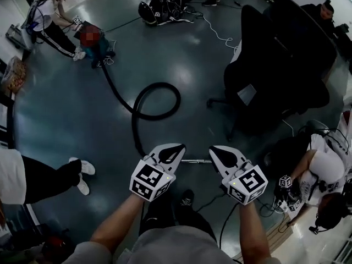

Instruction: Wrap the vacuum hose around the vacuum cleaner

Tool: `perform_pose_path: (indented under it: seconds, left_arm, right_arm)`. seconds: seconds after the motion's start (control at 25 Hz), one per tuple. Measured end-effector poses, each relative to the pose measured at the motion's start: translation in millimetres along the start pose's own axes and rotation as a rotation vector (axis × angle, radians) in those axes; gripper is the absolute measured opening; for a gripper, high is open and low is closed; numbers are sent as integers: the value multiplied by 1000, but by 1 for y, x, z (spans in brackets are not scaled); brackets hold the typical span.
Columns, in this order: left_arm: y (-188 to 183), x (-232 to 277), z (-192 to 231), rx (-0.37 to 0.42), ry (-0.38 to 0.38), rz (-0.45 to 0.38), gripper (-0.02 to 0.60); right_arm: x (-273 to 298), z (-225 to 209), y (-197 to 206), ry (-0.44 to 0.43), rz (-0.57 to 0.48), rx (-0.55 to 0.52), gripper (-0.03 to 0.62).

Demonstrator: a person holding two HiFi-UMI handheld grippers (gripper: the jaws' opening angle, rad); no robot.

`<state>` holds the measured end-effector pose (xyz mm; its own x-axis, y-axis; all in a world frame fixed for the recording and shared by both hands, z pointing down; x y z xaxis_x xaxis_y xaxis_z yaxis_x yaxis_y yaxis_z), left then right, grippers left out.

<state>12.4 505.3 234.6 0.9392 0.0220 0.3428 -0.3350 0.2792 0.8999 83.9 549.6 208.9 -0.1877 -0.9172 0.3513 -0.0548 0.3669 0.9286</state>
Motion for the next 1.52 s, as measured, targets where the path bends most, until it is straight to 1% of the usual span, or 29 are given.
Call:
perform_pose_path:
  seconds: [0.24,0.4,0.56,0.68,0.8,0.92,0.96,1.04,1.12,1.24,1.32,1.52]
  left_arm:
    - [42,30,53,-40,65,40,6]
    - [89,55,80,-46,93,92,6]
    - [158,79,100,-64,91,145,6]
    - [215,103,114,-74,92,164,6]
    - [283,123,128,-92,94,209,6]
    - [351,140,141,-128,86,249,6]
    - [372,146,146,-140,81,254,6]
    - [414,157,159,-159,70,267,6]
    - [454,171,173,-166,62,281,6]
    - [513,193,190,-162,62,317,6]
    - [548,203,202,-146,68,347,6]
    - [615,217,231,-115,80,374,6]
  right_arm:
    - [55,-17,53,52,140,-87,3]
    - [86,-33,112,45,232,-100,3]
    - [112,-37,197,-7,338,-131,3]
    - [132,-42,262,-41,399,-134,5]
    - [155,-41,332,-70,450,-159,35]
    - [171,-39,406,-105,512,-187,42]
    - [177,-40,431,-119,534,-198,64]
    - [191,-45,484,-147,575,-235,73]
    - [206,-54,535,-174,612,-284,107]
    - [229,-70,607,-203,654,-324,133]
    - [245,-76,648,-222,676,-343,135]
    - [276,-75,733,-323,734,-451,135]
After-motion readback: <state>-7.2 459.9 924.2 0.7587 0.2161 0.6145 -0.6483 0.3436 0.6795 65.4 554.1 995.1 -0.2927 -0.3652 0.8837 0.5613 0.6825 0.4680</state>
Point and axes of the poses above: the fingertips, and each gripper's own axes: x forward along the fingers, z to its left, y out of its underside, the point moved 1 cm from there along -x, backward along the fingers, and after that the axes turned 13 degrees about y, right-handed, at the moved point
